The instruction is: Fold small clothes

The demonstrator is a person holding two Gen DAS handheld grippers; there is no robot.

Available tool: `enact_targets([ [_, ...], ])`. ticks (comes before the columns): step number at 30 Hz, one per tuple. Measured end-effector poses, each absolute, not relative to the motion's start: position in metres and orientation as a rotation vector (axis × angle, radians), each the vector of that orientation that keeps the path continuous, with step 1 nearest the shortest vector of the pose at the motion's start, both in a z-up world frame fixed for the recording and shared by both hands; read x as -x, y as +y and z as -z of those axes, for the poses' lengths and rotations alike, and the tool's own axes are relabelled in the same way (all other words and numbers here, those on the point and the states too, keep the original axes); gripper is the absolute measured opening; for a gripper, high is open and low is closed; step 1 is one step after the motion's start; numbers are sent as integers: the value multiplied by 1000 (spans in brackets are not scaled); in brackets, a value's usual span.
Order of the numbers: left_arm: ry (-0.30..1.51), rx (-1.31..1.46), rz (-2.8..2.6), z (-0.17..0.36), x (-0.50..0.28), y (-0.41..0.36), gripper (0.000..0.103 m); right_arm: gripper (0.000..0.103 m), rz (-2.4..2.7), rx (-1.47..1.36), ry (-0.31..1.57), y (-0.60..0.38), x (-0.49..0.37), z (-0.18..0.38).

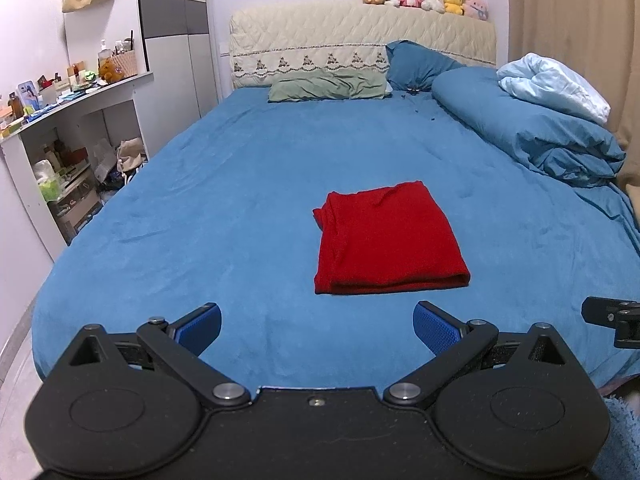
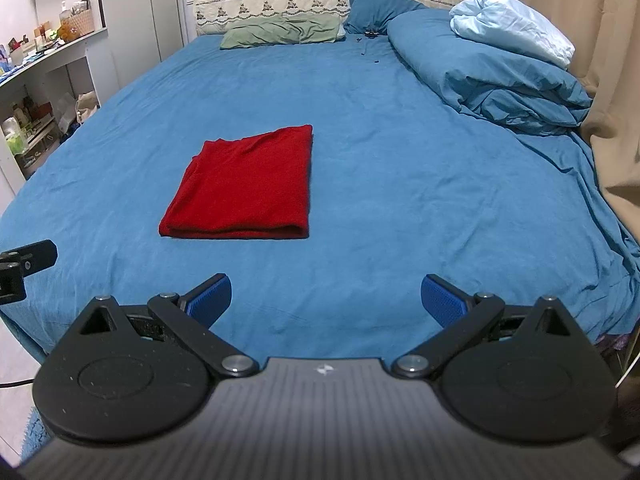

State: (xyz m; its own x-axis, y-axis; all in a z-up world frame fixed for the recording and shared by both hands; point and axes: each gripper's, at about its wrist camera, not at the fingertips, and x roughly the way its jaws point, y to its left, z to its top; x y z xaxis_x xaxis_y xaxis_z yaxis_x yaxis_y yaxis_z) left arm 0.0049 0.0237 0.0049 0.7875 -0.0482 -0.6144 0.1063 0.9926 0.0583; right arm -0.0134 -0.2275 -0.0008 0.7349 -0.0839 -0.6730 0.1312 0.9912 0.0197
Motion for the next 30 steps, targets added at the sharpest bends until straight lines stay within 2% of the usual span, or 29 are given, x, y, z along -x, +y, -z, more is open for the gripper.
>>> enact_targets([
  [30,635,-89,97,-11,1,29,103,103,119,-53,724,-227,13,-4],
])
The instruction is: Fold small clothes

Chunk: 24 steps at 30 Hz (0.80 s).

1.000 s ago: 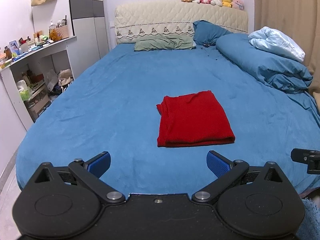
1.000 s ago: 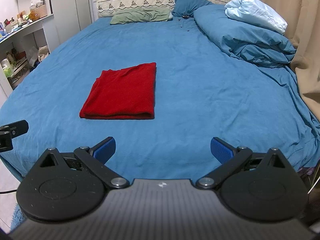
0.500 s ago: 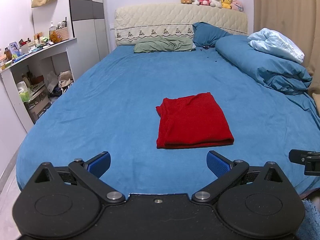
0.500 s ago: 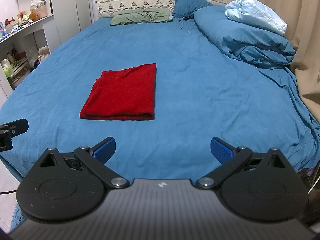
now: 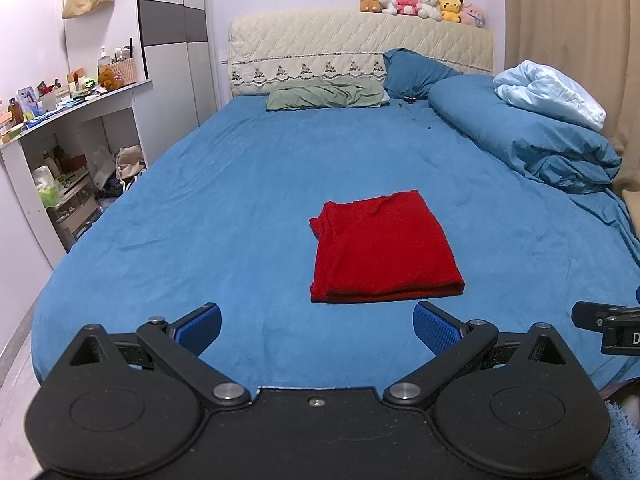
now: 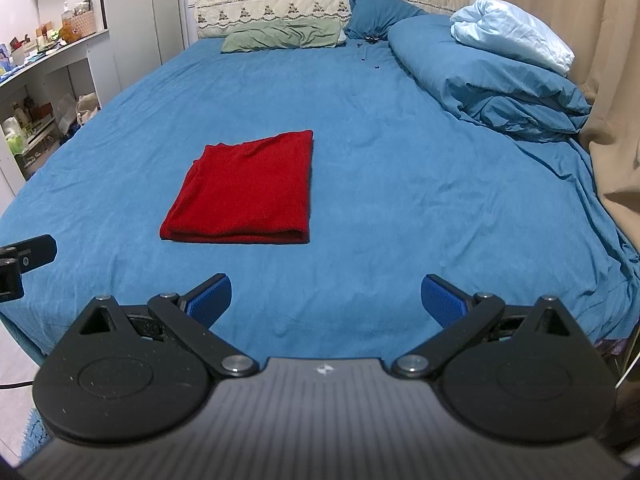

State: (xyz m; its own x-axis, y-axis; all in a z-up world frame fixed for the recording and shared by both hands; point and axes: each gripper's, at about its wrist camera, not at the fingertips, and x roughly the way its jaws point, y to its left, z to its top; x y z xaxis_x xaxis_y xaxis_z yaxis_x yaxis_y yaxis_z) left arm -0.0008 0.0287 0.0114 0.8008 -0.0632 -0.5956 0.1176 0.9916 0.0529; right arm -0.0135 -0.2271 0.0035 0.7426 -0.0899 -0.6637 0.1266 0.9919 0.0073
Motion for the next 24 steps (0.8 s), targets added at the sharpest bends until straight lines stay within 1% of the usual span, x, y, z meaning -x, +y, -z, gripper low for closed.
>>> enact_targets([
  [24,629,-86,79,-13,1,27,103,103,111,-48,718,-228,12,-5],
])
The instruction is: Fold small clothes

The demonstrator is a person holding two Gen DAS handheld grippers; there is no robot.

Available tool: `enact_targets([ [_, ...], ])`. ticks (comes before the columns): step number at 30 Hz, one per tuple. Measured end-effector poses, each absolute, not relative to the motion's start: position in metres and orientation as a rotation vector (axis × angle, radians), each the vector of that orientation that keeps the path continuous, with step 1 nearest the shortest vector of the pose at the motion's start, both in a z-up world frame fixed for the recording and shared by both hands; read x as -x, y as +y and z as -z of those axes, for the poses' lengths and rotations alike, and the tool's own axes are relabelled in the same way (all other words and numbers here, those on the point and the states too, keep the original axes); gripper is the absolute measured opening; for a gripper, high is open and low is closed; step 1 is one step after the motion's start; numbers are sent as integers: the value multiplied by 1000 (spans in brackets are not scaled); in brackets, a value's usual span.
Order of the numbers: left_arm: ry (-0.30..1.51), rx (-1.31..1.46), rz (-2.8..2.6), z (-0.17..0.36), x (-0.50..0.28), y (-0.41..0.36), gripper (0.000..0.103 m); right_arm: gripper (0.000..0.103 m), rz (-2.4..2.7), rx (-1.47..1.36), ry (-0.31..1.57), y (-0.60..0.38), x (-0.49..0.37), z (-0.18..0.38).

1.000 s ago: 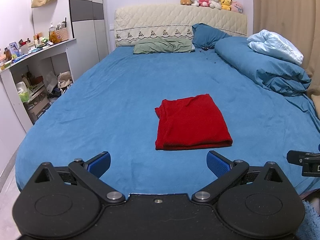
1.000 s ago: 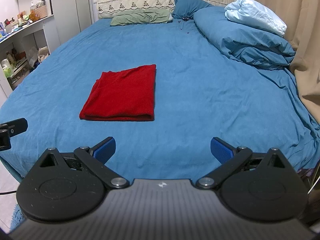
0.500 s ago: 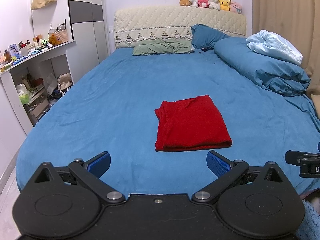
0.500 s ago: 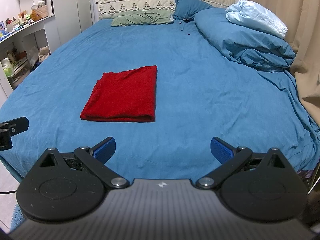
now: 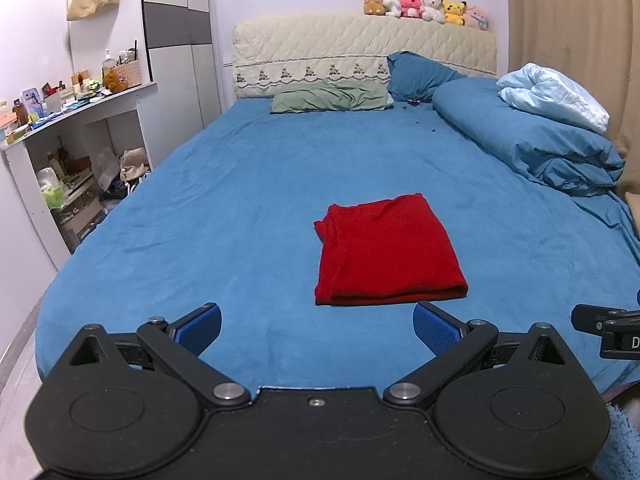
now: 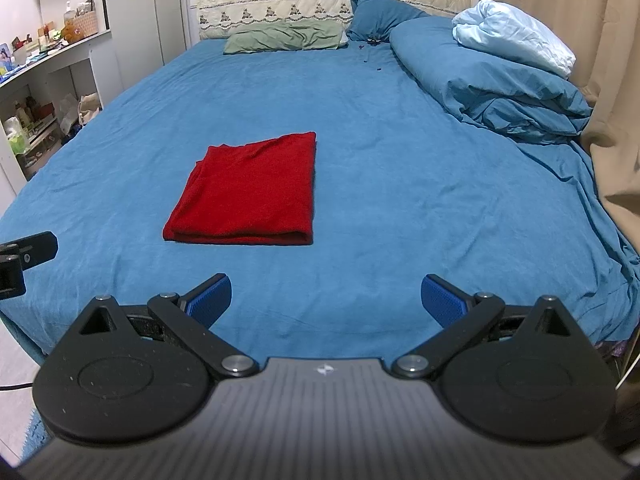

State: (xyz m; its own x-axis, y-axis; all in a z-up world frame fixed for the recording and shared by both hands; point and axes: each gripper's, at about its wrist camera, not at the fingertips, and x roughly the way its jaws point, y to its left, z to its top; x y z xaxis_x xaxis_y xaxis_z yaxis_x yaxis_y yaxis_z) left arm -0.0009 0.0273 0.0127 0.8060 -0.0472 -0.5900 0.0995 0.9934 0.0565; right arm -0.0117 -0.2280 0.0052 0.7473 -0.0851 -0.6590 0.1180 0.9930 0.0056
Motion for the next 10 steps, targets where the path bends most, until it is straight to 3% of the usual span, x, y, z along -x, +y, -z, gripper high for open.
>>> enact_targets([
  [10,608,-88,72,-12,3,27,103,103,109,-48,715,-225,12,-4],
])
